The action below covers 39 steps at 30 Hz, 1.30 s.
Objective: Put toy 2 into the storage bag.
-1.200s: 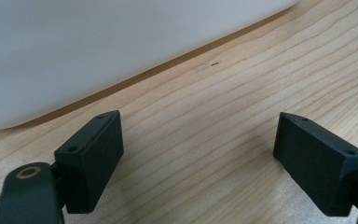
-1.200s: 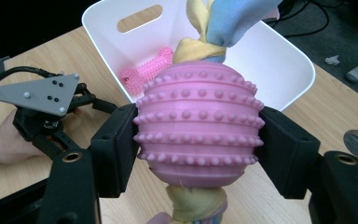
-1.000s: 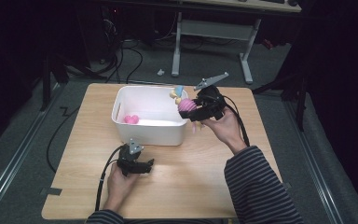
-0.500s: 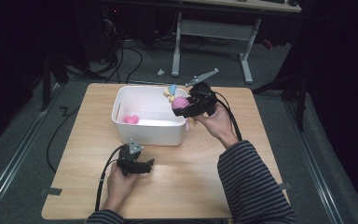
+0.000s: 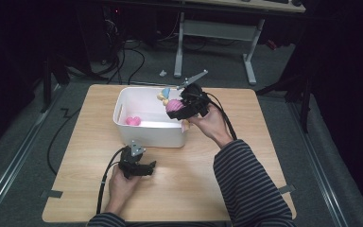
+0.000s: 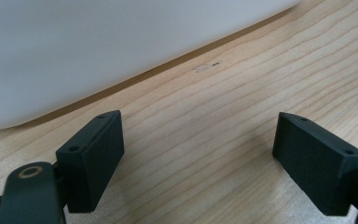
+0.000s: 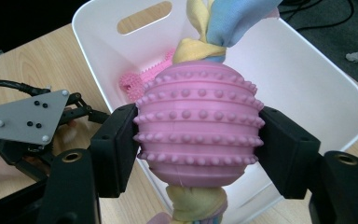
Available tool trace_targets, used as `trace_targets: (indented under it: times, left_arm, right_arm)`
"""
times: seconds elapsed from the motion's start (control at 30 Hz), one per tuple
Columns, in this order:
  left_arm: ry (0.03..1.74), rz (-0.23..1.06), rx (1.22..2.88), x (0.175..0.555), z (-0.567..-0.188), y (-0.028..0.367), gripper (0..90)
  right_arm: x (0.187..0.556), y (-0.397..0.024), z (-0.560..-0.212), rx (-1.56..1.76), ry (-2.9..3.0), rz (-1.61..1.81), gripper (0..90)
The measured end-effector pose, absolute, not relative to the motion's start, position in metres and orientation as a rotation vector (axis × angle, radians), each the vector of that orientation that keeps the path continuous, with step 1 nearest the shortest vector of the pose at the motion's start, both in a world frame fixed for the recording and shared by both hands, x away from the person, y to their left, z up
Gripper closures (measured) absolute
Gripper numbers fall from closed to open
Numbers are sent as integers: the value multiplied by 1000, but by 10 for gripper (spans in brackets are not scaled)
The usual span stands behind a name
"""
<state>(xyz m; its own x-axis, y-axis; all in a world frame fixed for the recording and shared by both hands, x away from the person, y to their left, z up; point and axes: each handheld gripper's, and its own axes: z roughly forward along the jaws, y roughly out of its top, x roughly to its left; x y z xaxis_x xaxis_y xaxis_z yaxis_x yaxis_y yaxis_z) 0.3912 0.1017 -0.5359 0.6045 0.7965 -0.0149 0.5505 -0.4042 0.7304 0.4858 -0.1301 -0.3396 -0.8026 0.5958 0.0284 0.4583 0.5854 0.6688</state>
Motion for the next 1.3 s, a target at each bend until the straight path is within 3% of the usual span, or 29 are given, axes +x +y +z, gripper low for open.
trace_targets:
  times: [1.3]
  left_arm:
    - [1057,442,2118,391,-536,102,166]
  right_arm:
    - [495,-103,-368,837,2778,911,338]
